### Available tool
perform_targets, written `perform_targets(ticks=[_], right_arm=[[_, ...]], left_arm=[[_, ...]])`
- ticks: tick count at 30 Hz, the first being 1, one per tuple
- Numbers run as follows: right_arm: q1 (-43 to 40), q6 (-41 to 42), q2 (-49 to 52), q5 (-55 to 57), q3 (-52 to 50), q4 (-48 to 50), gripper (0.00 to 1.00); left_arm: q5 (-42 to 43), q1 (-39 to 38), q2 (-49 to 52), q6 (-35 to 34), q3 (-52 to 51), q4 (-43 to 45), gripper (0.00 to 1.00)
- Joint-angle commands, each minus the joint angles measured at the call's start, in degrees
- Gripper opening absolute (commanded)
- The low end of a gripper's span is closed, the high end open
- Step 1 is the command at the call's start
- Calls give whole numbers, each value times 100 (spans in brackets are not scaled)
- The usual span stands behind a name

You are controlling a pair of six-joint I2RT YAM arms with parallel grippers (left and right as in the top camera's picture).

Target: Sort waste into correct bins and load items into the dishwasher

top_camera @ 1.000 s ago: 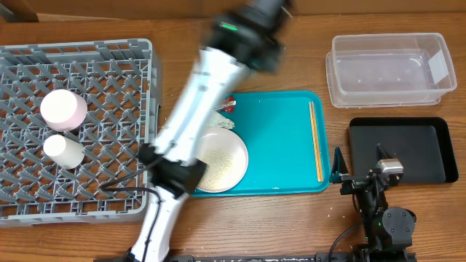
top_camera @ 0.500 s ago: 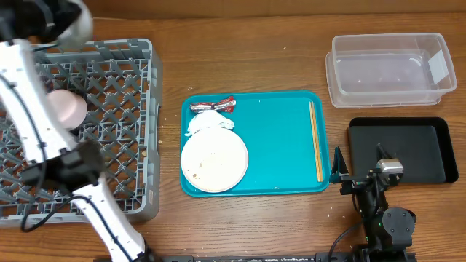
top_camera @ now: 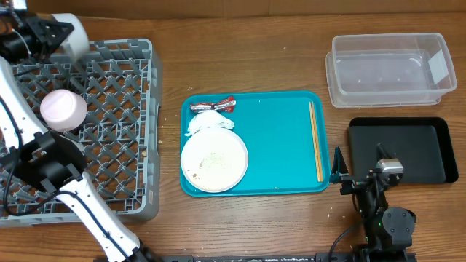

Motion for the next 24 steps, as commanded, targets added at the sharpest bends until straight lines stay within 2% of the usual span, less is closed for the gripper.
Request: perform_targets(ticks=[1,6,24], right_arm=[[-20,-37,-63,28,-59,33,100],[-20,-37,-63,28,-59,33,100],[-20,-37,-63,28,-59,33,100]], left_arm=[[614,-22,330,463,-2,44,4],[682,24,704,389,-2,125,4],[540,546,719,291,0,11,4]])
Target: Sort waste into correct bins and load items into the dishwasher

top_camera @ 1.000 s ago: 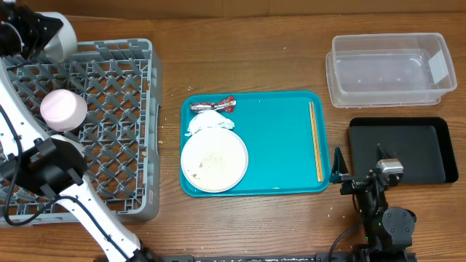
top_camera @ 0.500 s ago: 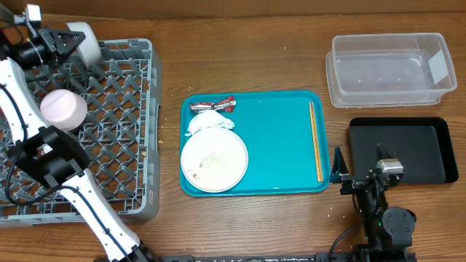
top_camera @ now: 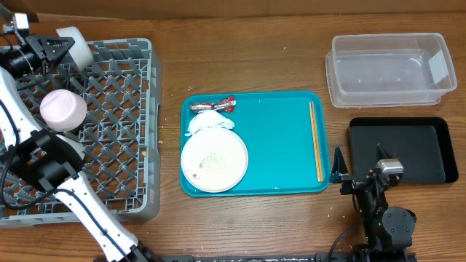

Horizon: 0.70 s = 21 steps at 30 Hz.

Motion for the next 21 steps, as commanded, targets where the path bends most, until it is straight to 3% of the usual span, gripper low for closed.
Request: perform_targets(ticks=[1,6,18,21], right_arm=[[-20,-37,-63,28,-59,35,100],[-20,-37,-63,28,-59,35,100],[-20,-35,-63,28,-59,35,100],[-20,-37,-63,28,-59,35,100]], left_arm=[[-157,251,31,17,7,-136,4],[-501,535,31,20,9,-431,22],[-822,1252,-238,11,31,-1036,30],[-911,1340,-468,-2,31,-1152,24]])
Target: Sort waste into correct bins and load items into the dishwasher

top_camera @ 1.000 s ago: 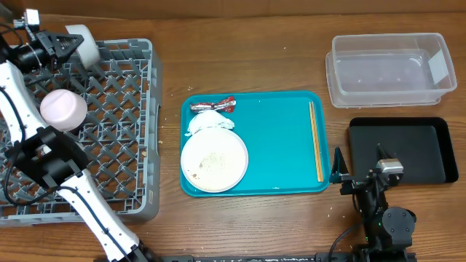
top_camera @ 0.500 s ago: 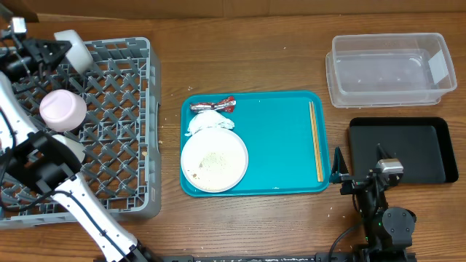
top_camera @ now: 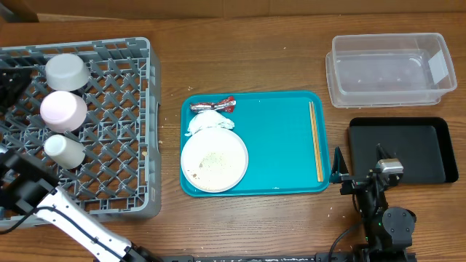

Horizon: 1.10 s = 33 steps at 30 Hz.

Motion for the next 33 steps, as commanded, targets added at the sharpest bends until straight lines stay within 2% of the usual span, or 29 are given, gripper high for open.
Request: perform_targets(ticks=[1,5,11,14,20,23,26,33], right_arm=[[-20,-37,-63,26,-59,37,100],[-20,-37,-63,26,-59,37,100],[-20,-37,-63,26,-59,37,100],[-20,-39,-63,26,-59,37,100],[-20,-39,-63,26,-59,37,100],[-20,-39,-63,26,-59,37,100],[-20,-39,-63,26,-59,37,100],[-20,-39,-63,26,-59,37,100]], left_arm=[[-223,37,-544,2,31,-103,23],[-721,-98,-841,136,31,-271,4],[-2507,-846,-955,479,28,-623,4],[-4079,-1443,-942,463,13,-638,4],[-5506,-2232,-920,131,13,-481,4],[-6743,-2428,-901,-546,13,-466,4],[-7263,-2474,-901,-769,13,-400,4],[-7340,-2459,-901,-826,11,-299,4]])
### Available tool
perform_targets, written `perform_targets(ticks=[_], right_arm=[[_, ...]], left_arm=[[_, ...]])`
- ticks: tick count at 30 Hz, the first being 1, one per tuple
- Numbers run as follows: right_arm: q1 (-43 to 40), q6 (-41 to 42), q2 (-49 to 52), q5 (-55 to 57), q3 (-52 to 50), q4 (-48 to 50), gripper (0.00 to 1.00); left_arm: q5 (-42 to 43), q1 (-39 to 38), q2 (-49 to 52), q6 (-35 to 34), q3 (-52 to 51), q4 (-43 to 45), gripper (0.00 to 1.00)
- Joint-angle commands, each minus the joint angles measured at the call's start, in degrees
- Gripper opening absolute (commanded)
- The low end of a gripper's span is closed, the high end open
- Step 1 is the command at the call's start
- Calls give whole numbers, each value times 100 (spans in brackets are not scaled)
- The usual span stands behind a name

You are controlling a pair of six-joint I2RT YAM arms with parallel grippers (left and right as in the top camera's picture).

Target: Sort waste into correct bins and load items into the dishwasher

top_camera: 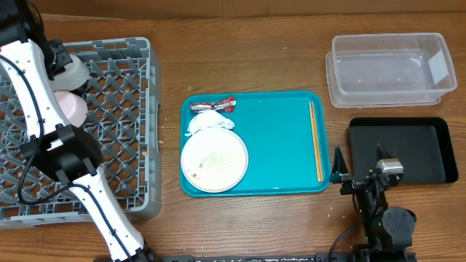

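Note:
The grey dish rack [116,145] fills the left side. My left arm [36,87] reaches up across its left part to the far-left corner. A dark wrist part sits beside a grey-white cup [75,73] in the rack, and its fingers cannot be made out. Just below it, a pink cup [70,108] peeks out from behind the arm. On the teal tray [277,145] lie a dirty white plate [213,160], a crumpled napkin [206,121], a red and silver wrapper [212,105] and chopsticks [316,142]. My right gripper [337,169] rests shut by the tray's right edge.
A clear plastic bin [389,69] stands at the back right. A black bin [399,149] sits in front of it, with the folded right arm at its near-left corner. Bare wood lies between rack and tray.
My left arm was off the left edge with three cups showing in the rack. It now lies across the rack's left part, hiding the small white cup and part of the pink one.
My left gripper was at the rack's far-left corner next to the grey-white cup, and stayed by it a moment later. Then the arm was off to the left and the cup sat in the rack above the pink one. Now the arm is back over the rack. The right arm and the tray are unchanged.

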Motion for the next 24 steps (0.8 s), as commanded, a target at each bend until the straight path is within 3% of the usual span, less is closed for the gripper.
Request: perform_targets(ticks=[1,14,24], right_arm=[[-20,-39,-63,28,-59,35,100],[-20,-37,-63,28,-59,35,100],[-20,-39,-63,28,-59,35,100]], left_arm=[[-365,17,-28,-271,-4,52,4],[-321,72,-28,-293,-1161,664,4],[205,74,-684,-337,-981,317,4]])
